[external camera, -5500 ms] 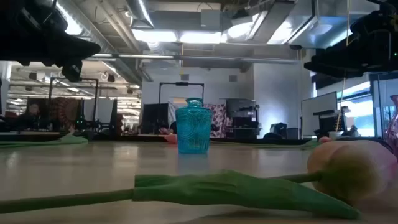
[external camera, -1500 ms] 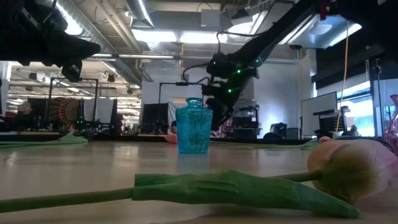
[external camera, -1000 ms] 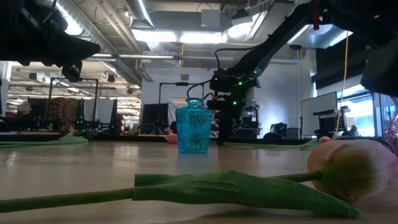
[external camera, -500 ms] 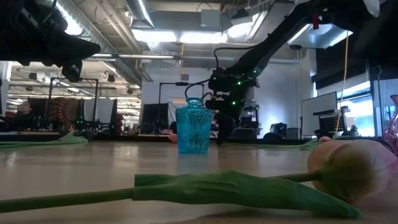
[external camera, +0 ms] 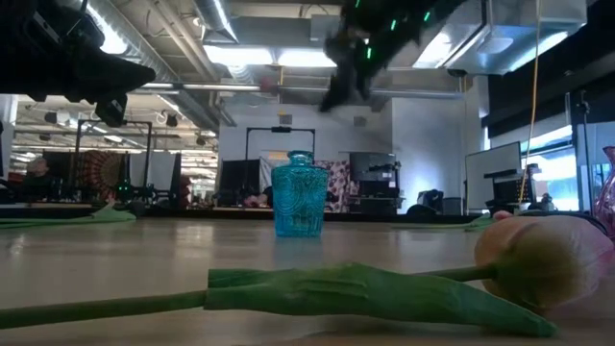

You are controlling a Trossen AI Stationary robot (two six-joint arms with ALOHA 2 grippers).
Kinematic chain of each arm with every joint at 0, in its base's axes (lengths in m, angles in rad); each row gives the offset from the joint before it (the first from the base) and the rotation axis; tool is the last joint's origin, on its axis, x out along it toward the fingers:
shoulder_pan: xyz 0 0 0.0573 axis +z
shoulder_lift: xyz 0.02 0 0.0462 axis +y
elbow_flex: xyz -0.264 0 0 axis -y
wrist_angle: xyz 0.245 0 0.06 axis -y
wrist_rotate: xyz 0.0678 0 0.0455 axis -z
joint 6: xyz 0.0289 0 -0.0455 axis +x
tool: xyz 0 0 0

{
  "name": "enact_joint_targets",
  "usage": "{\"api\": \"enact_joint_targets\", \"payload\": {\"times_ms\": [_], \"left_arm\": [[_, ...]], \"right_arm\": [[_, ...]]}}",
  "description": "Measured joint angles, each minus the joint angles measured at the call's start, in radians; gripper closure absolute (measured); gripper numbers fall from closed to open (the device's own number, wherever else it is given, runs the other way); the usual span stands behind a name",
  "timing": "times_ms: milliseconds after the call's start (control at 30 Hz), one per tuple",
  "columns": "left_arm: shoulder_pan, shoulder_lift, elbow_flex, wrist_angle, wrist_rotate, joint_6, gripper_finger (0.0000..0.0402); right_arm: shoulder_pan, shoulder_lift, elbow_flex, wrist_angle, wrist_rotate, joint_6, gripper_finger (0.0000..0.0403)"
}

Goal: Sort flowers into vase by color
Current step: Put the pink tulip into the purple vase

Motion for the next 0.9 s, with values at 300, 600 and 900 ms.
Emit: {"api": "enact_joint_targets", "payload": {"times_ms": [300,600,900], "left_arm": [[0.000,0.000,0.000,0.000,0.000,0.000,0.0401],[0.000,0.000,0.000,0.000,0.000,0.000,0.0401],[0.000,0.000,0.000,0.000,0.000,0.000,0.0401]], "right_arm": [[0.241,-0.248,-0.047,-0.034,0.243,0.142,0.0402],[0.679,-0.664,-0.513,0.071,0.677,0.346,0.0402],[0.926,-1.035,-0.829,0.087,1.002,0.401,0.0403]]}}
